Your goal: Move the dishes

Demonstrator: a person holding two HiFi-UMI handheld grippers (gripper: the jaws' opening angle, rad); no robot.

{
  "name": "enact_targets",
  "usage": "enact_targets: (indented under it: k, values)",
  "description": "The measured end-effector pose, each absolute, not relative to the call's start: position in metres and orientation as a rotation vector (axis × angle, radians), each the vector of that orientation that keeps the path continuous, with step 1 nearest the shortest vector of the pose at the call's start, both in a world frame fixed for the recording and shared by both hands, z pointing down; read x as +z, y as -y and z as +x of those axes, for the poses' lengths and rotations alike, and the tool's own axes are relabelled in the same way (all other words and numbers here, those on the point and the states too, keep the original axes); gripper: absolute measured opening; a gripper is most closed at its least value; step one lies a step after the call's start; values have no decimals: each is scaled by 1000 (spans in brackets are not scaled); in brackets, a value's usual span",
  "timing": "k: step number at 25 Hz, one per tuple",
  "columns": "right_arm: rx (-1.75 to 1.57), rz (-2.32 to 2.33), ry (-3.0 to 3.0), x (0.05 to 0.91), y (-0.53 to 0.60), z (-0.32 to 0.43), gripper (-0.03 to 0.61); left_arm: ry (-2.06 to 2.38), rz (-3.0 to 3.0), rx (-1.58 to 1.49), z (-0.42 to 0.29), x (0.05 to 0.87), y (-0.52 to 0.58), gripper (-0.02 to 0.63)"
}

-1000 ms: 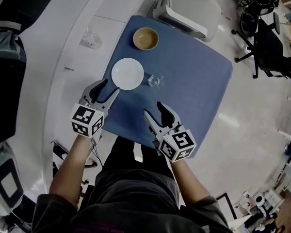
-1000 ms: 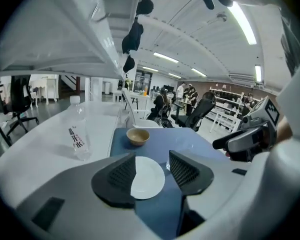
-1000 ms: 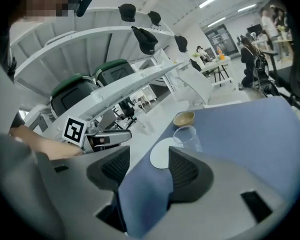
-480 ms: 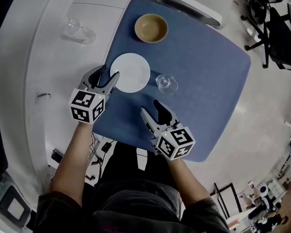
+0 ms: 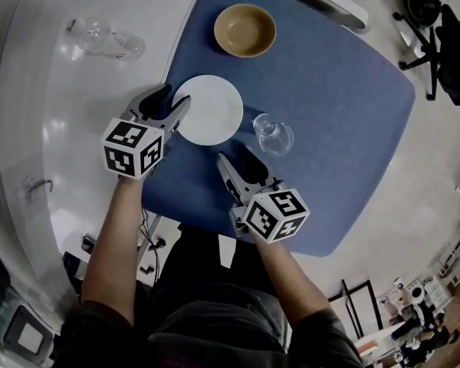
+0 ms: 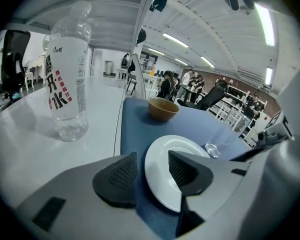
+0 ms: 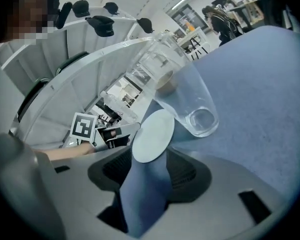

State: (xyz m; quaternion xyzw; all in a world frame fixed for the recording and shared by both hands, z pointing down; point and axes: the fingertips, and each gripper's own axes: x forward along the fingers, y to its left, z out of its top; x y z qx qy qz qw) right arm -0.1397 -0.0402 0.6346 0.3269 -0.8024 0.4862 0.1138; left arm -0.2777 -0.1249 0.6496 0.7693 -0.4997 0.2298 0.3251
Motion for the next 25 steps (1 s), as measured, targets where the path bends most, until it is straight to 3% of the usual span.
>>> enact_targets:
  k: [10, 20, 25]
  values:
    - [1620, 1028, 2212, 655, 55, -148, 207, 1157, 1995, 661, -271, 662, 130, 178]
    - [1685, 1054, 2077, 668, 59, -150, 106, 1166, 1944, 730, -274, 667, 128, 93]
    - [1692, 1085, 2056, 669, 59, -146, 69, 1157, 1925, 735, -274, 668, 122, 87]
